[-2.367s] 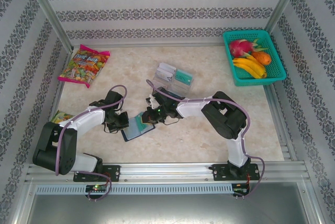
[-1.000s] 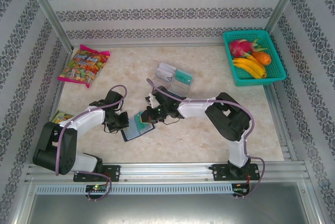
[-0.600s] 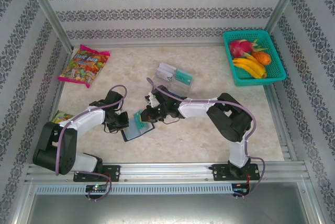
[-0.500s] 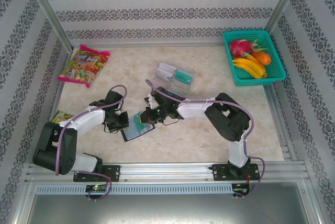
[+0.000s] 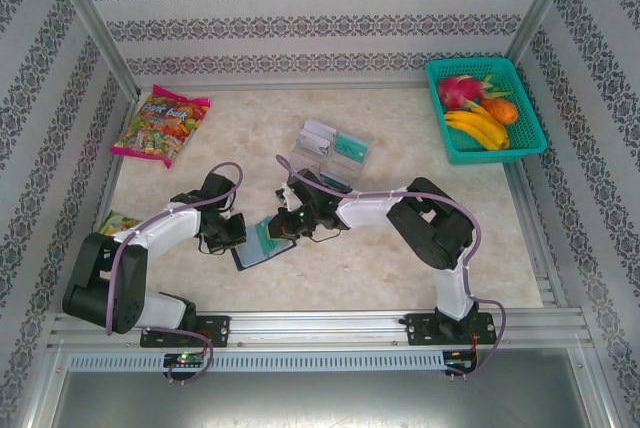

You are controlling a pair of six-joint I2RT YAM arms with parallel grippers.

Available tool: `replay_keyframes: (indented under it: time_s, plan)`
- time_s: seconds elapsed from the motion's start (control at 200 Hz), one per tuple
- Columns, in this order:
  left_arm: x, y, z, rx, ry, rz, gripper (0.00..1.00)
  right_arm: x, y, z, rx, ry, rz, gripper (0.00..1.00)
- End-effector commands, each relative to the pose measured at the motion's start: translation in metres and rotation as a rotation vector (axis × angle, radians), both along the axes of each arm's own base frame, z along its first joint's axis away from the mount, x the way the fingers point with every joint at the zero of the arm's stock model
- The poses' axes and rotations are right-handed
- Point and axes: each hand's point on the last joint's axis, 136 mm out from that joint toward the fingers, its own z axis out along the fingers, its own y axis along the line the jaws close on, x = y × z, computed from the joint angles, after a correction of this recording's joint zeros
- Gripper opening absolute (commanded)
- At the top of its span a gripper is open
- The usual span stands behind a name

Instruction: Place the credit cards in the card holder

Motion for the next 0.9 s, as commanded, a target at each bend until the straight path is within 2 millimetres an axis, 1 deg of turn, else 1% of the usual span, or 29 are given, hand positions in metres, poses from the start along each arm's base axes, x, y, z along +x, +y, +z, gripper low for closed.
replay_keyframes:
  time_s: [0.0, 0.125, 0.425, 0.57, 0.63, 0.779, 0.894]
  plan:
    - [-0.043, 0.026, -0.030, 0.130, 0.175, 0.005, 0.00, 0.002, -0.004, -0.002, -0.009, -0.030, 0.001, 0.06]
    - [-0.043, 0.026, -0.031, 0.130, 0.175, 0.006, 0.00, 0.002, -0.010, -0.005, -0.019, -0.029, -0.016, 0.06]
    - [-0.043, 0.026, -0.031, 0.130, 0.175, 0.004, 0.00, 0.000, -0.011, -0.006, -0.020, -0.026, -0.007, 0.06]
    - [-0.043, 0.026, -0.030, 0.130, 0.172, 0.004, 0.00, 0.002, -0.016, -0.009, -0.023, -0.024, -0.020, 0.06]
    - [-0.043, 0.026, -0.030, 0.130, 0.173, 0.004, 0.00, 0.001, -0.014, -0.007, -0.018, -0.026, -0.014, 0.06]
    - [-0.043, 0.026, -0.030, 0.131, 0.175, 0.003, 0.00, 0.002, -0.017, -0.011, -0.023, -0.021, -0.017, 0.06]
    - [-0.043, 0.026, -0.030, 0.131, 0.176, 0.003, 0.00, 0.000, -0.011, -0.008, -0.013, -0.024, -0.002, 0.06]
